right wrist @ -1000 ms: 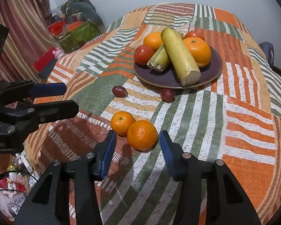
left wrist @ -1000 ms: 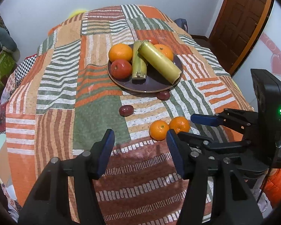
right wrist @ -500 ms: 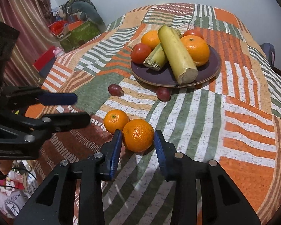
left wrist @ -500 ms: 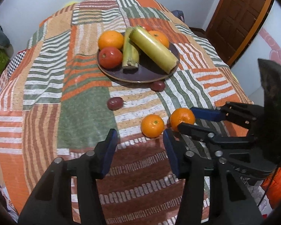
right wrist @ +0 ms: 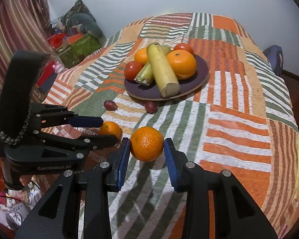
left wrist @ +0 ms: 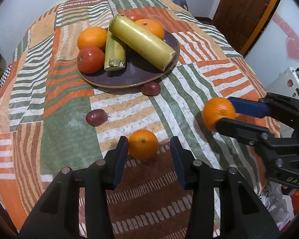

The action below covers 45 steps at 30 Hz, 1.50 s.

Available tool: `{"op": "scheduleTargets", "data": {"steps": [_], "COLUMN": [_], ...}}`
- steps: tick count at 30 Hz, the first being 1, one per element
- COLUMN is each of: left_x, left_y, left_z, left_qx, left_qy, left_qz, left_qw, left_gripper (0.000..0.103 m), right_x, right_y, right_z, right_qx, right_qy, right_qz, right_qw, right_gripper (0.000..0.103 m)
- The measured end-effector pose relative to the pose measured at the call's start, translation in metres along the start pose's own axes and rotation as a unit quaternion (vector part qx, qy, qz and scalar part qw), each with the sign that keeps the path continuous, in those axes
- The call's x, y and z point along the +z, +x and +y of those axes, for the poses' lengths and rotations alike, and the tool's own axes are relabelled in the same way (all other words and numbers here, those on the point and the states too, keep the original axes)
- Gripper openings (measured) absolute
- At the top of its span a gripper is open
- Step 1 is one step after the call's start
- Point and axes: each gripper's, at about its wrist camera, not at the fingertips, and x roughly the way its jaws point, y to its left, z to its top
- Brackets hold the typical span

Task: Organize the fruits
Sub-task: 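Lower the left tool's mandarin onto the plate rim while the right tool places its mandarin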

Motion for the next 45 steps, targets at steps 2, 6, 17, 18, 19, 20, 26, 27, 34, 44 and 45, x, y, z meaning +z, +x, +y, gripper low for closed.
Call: {"op": "scheduleTargets", "data": {"steps": [2,6,17,18,19,20,26,27,34,44,45], "left_x": [0.002,0.002,0.003,0.004,0.007,0.008,0.025,0.029,0.055,0.075,0.076], "left_y": [0.004,0.016,0.004,0.001,0.000,-0.002,-0.018,-0.020,-0.022,0.002,0.004], "left_z": [0.001,0.005,-0.001,0.000,0.000,0.001,0.005,0.006,0.013,0.030,0.032], "left_qx": [0.006,0.002,0.007,0.006,0.006,0.005,-0.002,-0.003,-0.012,-0.022,-0.024], "left_qy": [0.002,-0.003,0.013,0.013,0.012,0.010,-0.004,-0.005,-0.015,-0.033,-0.035], "left_qz": [0.002,0.022,-0.002,-0.005,-0.008,-0.011,-0.038,-0.043,-0.063,-0.061,-0.060], "left_qw": [1.0000,0.9998,0.9999,0.9999,0.9999,0.9999,0.9993,0.9991,0.9978,0.9974,0.9973], "left_gripper": [0.044,0.035,0.035,0.035,0.035,0.035,0.035,0.035,0.035,0.035,0.035], "right_x": [0.001,0.001,0.004,0.005,0.006,0.007,0.018,0.020,0.040,0.065,0.067], "right_y": [-0.001,-0.001,0.002,0.002,0.002,0.002,-0.004,-0.004,-0.004,0.011,0.014], "right_z": [-0.003,-0.008,-0.013,-0.014,-0.014,-0.014,-0.019,-0.020,-0.031,-0.048,-0.050], "right_qx": [0.000,0.000,0.001,0.001,0.000,-0.001,-0.007,-0.009,-0.016,-0.022,-0.022], "right_qy": [0.003,0.007,0.012,0.012,0.011,0.011,0.013,0.013,0.019,0.022,0.022], "right_qz": [-0.001,-0.002,-0.002,-0.003,-0.003,-0.004,-0.017,-0.019,-0.033,-0.038,-0.038], "right_qw": [1.000,1.000,1.000,1.000,1.000,1.000,1.000,1.000,0.999,0.999,0.999], "right_gripper": [0.032,0.032,0.032,0.032,0.032,0.032,0.032,0.032,0.032,0.032,0.032]}}
